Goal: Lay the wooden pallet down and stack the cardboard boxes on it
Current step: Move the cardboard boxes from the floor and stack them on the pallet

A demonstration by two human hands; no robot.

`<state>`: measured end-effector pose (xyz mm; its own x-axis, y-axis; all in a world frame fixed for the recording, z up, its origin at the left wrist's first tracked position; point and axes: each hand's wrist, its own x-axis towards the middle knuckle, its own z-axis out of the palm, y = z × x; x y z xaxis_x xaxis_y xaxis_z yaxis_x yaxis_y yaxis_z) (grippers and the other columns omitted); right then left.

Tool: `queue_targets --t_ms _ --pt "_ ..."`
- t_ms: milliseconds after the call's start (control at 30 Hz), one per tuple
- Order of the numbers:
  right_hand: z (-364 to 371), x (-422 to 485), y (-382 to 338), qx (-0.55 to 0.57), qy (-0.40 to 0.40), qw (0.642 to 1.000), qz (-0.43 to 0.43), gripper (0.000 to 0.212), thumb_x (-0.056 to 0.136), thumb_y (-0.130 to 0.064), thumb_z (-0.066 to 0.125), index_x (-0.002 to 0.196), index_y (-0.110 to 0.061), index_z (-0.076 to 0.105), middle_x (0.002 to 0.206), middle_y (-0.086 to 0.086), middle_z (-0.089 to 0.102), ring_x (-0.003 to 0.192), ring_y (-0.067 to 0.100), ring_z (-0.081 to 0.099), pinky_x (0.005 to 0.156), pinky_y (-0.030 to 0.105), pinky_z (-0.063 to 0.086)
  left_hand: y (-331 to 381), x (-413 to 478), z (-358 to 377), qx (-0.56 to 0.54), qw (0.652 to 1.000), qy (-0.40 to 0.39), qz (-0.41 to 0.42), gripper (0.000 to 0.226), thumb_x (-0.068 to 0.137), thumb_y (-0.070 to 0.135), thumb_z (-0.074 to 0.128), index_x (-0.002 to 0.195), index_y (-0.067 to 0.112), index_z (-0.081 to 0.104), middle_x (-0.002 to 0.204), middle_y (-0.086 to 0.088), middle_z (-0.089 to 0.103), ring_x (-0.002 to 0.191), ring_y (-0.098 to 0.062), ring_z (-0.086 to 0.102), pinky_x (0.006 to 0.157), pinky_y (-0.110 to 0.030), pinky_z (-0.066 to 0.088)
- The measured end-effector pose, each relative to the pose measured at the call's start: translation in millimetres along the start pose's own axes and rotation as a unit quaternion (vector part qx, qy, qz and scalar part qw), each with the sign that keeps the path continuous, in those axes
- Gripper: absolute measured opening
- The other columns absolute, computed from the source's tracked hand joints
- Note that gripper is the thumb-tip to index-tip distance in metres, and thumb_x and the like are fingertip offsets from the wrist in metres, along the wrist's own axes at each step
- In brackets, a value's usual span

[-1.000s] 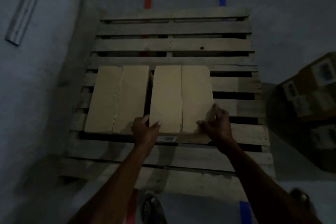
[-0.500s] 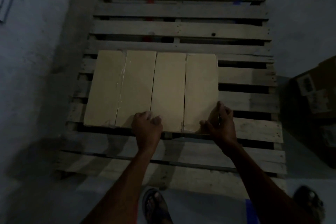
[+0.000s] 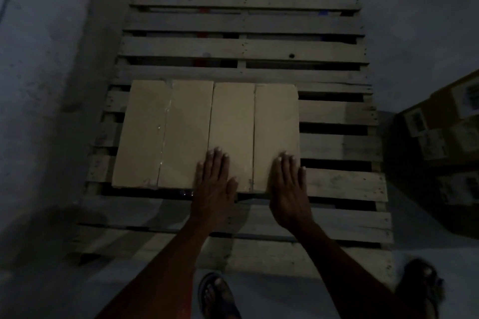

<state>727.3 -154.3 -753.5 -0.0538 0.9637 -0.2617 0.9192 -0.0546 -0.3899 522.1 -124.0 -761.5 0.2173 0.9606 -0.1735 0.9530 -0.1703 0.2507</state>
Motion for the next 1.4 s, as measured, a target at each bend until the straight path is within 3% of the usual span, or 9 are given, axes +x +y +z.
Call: queue_targets --t_ms 167,233,300,467,633,800,1100,1267,1400 --pt "-32.2 10.7 12.0 0.003 -0.074 0.997 -0.032 0.071 0.089 -0.035 0.038 0.151 0.000 0.036 0.163 0.020 0.023 0.152 0.039 0.018 0.121 0.052 0.017 21.2 8.2 -18.5 0.024 0.995 -0.072 -0.060 0.071 0.098 0.046 0.028 0.157 0.005 0.032 0.167 -0.016 0.018 0.156 -0.034 0.015 0.123 -0.056 0.021" --pt "-66.9 7.1 22.3 0.026 -0.057 0.997 -0.044 0.044 0.077 -0.024 0.047 0.106 0.000 0.069 0.121 0.024 0.065 0.116 0.042 0.062 0.095 0.046 0.052 58.6 23.6 -39.9 0.010 0.982 -0.142 -0.123 0.073 0.098 0.047 0.032 0.154 0.000 0.035 0.167 -0.022 0.017 0.155 -0.037 0.015 0.123 -0.054 0.018" --pt "-104.7 -5.6 44.0 0.049 0.047 0.998 -0.001 0.015 0.074 -0.015 0.057 0.079 -0.008 0.069 0.085 0.014 0.070 0.080 0.036 0.067 0.067 0.038 0.054 102.2 37.9 -58.9 -0.021 0.980 -0.147 -0.130 0.077 0.092 0.053 0.029 0.142 -0.002 0.052 0.159 -0.026 0.034 0.148 -0.039 0.031 0.120 -0.050 0.026" --pt "-213.4 -63.3 150.1 0.037 0.281 0.948 0.143 0.032 0.086 -0.025 0.063 0.114 -0.010 0.071 0.116 0.011 0.069 0.104 0.032 0.063 0.088 0.037 0.049 250.4 67.0 -83.7 -0.123 0.992 -0.038 0.011 0.079 0.091 0.057 0.034 0.139 0.000 0.058 0.147 -0.022 0.054 0.137 -0.039 0.049 0.113 -0.053 0.038" --pt "-334.0 -105.3 267.2 -0.004 0.295 0.918 0.263 0.079 0.072 -0.031 0.073 0.144 -0.011 0.048 0.148 0.021 0.047 0.129 0.042 0.047 0.104 0.052 0.041 424.5 94.3 -114.4 -0.129 0.979 -0.013 0.159 0.077 0.098 0.062 0.030 0.158 0.013 0.033 0.167 -0.010 0.026 0.155 -0.028 0.022 0.124 -0.050 0.021" --pt "-431.5 -120.9 341.3 0.042 0.402 0.864 0.300 0.073 0.089 -0.036 0.068 0.152 -0.018 0.036 0.157 0.018 0.035 0.140 0.037 0.036 0.112 0.050 0.034 564.2 117.9 -138.5 -0.137 0.963 0.021 0.231 0.073 0.100 0.062 0.031 0.158 0.019 0.032 0.168 -0.005 0.024 0.157 -0.022 0.016 0.124 -0.047 0.019" --pt "-523.7 -64.2 414.4 0.506 0.368 0.682 0.379 0.127 0.058 -0.101 0.043 0.157 -0.038 -0.002 0.166 -0.003 0.020 0.151 0.029 0.023 0.122 0.056 0.020 733.7 248.1 -208.6 -0.094 0.935 0.020 0.341 0.074 0.100 0.057 0.028 0.161 0.016 0.021 0.170 -0.006 0.012 0.157 -0.020 0.008 0.126 -0.040 0.007" --pt "-533.3 -43.4 422.3 0.617 0.302 0.618 0.383 0.120 0.084 -0.071 0.058 0.148 -0.033 -0.036 0.168 0.004 0.007 0.152 0.034 0.019 0.123 0.056 0.015 784.4 314.0 -212.8 -0.070 0.960 -0.020 0.269 0.084 0.099 0.065 0.040 0.163 0.018 0.012 0.172 -0.002 0.005 0.158 -0.018 0.002 0.128 -0.047 0.008" --pt "-523.4 -46.2 427.5 0.627 0.277 0.623 0.377 0.122 0.081 -0.076 0.057 0.143 -0.039 -0.041 0.169 -0.003 0.003 0.152 0.032 0.020 0.122 0.057 0.018 806.0 335.9 -214.1 -0.180 0.967 -0.046 0.176 0.105 0.088 0.064 0.064 0.163 0.016 0.007 0.171 -0.004 0.001 0.158 -0.020 -0.001 0.128 -0.041 0.009"
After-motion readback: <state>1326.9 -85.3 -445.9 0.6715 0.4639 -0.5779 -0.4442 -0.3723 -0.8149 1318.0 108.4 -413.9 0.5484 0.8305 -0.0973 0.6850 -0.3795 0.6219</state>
